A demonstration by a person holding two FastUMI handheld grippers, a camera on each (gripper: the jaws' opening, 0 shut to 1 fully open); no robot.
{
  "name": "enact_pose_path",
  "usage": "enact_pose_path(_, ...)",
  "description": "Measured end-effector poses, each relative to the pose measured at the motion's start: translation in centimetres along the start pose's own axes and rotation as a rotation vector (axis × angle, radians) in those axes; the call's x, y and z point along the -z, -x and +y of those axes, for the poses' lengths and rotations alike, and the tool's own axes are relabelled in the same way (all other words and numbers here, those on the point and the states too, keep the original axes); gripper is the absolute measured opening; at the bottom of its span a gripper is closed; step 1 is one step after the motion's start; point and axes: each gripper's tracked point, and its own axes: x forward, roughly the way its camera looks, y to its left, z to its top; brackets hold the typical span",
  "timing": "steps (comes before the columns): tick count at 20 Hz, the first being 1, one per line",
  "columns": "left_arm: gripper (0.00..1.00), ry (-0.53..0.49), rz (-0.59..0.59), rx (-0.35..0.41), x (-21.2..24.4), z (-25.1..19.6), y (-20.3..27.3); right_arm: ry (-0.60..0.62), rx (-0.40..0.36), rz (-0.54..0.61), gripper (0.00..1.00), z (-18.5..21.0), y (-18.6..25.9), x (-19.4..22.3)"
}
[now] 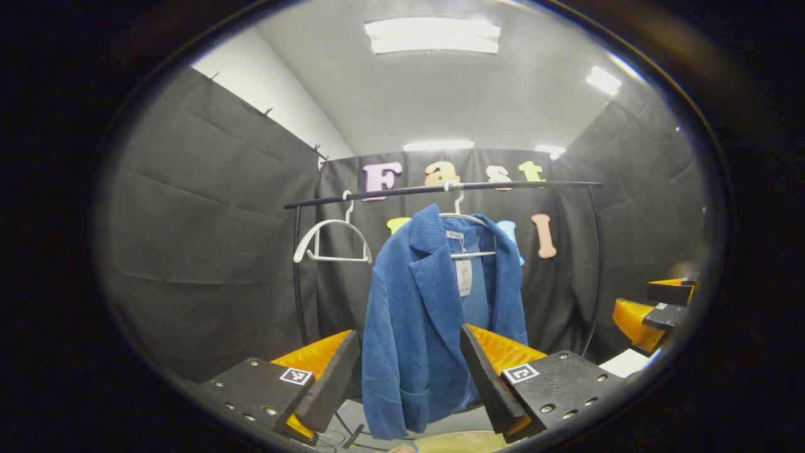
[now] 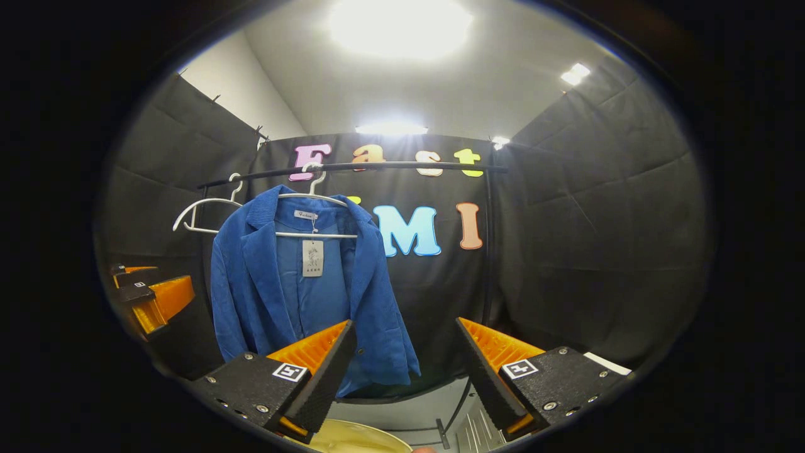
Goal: Grasp the clothes on the hanger with both hands and then place them into the laundry hamper below.
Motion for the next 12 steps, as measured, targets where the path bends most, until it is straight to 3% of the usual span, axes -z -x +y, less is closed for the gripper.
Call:
enact_pose_path(1,0.99,-0.003,-0.003,0.0,-0.2,0.0,0.1,-0.002,-0.009,0.006,0.96,0.1,-0.1,-0.1)
enact_pose_path(2,0.87,-0.005,-0.006,0.001,-0.4,-0.1,0.2,-0.004,-0.017,0.008,0.96,0.3,-0.1,-0.1)
enact_pose_path(3,0.87,-0.003,-0.007,0.002,-0.5,-0.1,0.2,-0.007,-0.019,0.006,0.96,0.3,-0.3,-0.3)
enact_pose_path(4,0.99,0.003,-0.012,0.004,-0.8,-0.3,0.0,-0.008,-0.02,-0.004,0.96,0.3,-0.5,-0.7)
enact_pose_path(7,0.99,0.006,-0.021,-0.007,-1.7,-0.6,-0.7,-0.011,-0.04,-0.038,0.96,0.7,-1.6,-2.4)
enact_pose_path(8,0.93,0.001,-0.029,-0.014,-2.1,-0.7,-0.9,-0.01,-0.051,-0.06,0.96,0.9,-2.2,-3.3)
enact_pose_path(12,0.99,-0.003,-0.062,-0.034,-3.8,-1.7,-2.4,-0.022,-0.1,-0.114,0.94,2.2,-5.2,-5.8)
